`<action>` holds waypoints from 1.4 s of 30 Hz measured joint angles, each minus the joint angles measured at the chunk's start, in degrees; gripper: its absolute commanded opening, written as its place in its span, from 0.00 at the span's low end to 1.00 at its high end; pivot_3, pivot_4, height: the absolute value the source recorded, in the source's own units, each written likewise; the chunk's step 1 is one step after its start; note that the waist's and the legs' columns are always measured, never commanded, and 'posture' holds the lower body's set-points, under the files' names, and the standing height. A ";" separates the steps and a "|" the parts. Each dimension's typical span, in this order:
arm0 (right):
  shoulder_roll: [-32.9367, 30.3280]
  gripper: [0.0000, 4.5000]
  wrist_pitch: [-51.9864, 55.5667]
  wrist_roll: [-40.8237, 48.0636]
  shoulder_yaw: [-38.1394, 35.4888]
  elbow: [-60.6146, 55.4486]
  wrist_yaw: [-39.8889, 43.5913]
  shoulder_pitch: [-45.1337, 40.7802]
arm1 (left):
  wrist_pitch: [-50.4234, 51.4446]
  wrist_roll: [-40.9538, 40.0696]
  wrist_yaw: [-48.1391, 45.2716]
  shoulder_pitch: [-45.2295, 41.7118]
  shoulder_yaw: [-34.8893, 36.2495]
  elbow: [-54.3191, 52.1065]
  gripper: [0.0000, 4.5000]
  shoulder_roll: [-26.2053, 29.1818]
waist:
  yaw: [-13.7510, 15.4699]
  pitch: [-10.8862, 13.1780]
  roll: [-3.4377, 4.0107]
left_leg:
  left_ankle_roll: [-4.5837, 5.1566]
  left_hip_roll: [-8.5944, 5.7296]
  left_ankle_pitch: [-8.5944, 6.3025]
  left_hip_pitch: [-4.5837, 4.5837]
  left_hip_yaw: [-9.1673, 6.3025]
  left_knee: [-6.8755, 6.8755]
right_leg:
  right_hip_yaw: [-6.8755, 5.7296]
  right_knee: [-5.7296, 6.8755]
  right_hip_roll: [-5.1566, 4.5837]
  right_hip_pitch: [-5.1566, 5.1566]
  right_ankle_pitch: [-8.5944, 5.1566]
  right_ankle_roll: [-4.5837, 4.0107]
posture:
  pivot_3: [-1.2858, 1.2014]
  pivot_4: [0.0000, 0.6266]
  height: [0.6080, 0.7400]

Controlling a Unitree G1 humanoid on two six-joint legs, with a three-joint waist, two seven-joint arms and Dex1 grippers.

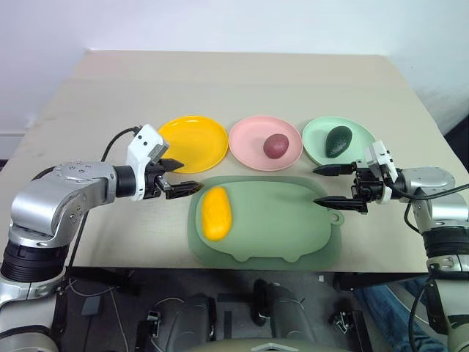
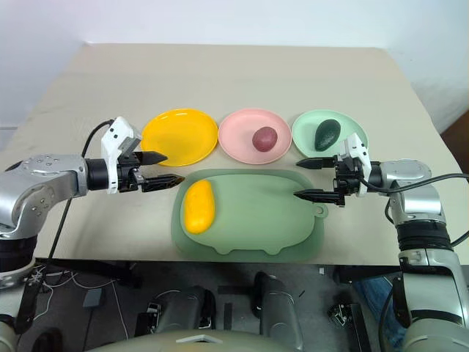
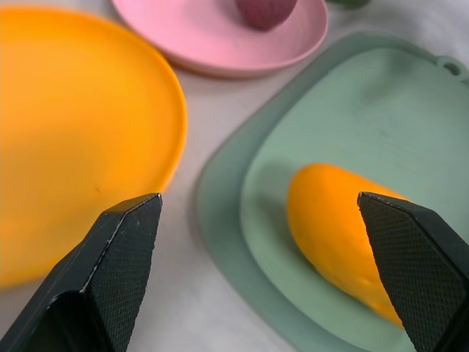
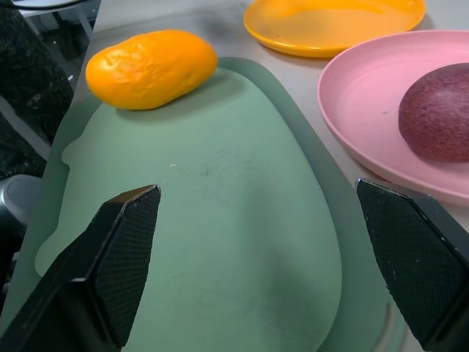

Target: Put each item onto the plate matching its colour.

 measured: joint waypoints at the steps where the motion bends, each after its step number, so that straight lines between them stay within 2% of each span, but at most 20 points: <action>1: 0.16 0.99 0.00 -0.09 0.10 0.01 -0.07 0.02 | 3.31 -1.05 0.91 -0.57 0.20 0.72 1.00 -0.67 | 0.02 0.00 0.00 | 0.00 0.00 0.00 0.02 -0.01 0.00 | 0.01 0.00 -0.01 0.00 0.00 0.00 | 0.52 0.24 1.00; 6: 0.32 0.99 0.92 -0.13 0.47 -0.02 -0.30 0.11 | 12.86 -5.23 3.05 -4.37 3.53 4.15 1.00 -4.83 | 0.30 0.00 0.00 | -0.02 0.00 0.01 0.01 -0.03 0.02 | 0.00 0.00 0.00 0.00 0.00 0.00 | 0.52 0.24 1.00; 13: 0.30 0.99 1.43 -0.69 0.53 -0.05 -0.80 0.17 | 20.61 -11.28 5.23 -7.50 9.44 8.19 1.00 -8.51 | 0.70 0.00 0.00 | -0.05 -0.01 0.03 0.09 0.00 0.02 | 0.01 0.01 0.00 0.05 0.00 0.00 | 0.52 0.24 1.00; 22: 0.34 0.99 2.60 -0.72 0.72 -0.08 -1.27 0.57 | 20.61 -26.92 11.15 -5.88 6.06 14.36 1.00 -3.93 | 0.87 0.00 0.00 | -0.07 0.00 0.03 0.18 -0.10 0.01 | 0.07 0.01 -0.03 0.09 0.00 0.00 | 0.52 0.24 1.00; 25: 0.35 0.99 2.59 -0.81 0.72 -0.08 -1.36 0.56 | 20.61 -28.83 14.97 -5.86 4.73 14.91 1.00 -3.97 | 0.86 0.00 0.00 | -0.07 -0.01 0.03 0.20 -0.09 0.00 | 0.08 0.01 -0.04 0.10 0.00 0.00 | 0.52 0.24 1.00; 34: 0.37 0.99 3.01 -0.82 0.73 -0.72 -1.83 0.57 | 20.60 -33.01 24.29 -5.87 3.72 17.92 1.00 -8.48 | 0.89 0.00 0.00 | -0.08 -0.02 0.04 0.32 -0.06 -0.01 | 0.08 0.01 -0.03 0.21 0.00 -0.01 | 0.52 0.24 1.00; 42: 0.37 0.99 3.18 -0.89 0.74 -0.79 -2.18 0.57 | 20.61 -34.74 28.44 -5.65 3.67 19.57 1.00 -11.95 | 0.91 0.00 0.00 | -0.08 -0.03 0.03 0.56 -0.05 -0.06 | 0.09 -0.02 -0.03 0.41 0.00 -0.01 | 0.52 0.24 1.00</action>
